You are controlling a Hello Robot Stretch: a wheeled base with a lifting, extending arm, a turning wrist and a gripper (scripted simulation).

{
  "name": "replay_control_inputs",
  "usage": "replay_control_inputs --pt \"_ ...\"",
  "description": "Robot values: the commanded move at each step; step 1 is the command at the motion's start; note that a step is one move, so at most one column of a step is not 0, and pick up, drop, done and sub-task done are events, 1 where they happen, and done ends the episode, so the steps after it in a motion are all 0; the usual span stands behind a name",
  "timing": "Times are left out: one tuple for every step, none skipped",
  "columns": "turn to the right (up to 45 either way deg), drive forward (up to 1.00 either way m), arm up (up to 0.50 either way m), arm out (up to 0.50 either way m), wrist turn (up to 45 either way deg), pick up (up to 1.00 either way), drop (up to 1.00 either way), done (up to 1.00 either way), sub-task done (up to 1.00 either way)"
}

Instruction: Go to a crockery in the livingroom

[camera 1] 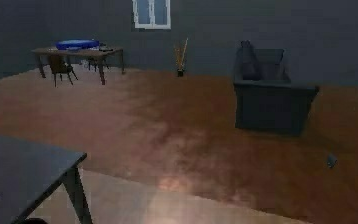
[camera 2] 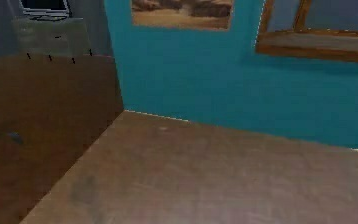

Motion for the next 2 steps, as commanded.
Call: replay_control_inputs --pt "45.0 0.00 0.00 0.00 0.0 0.00 0.00 0.00 0.00" --pt "45.0 0.00 0.00 0.00 0.0 0.00 0.00 0.00 0.00"
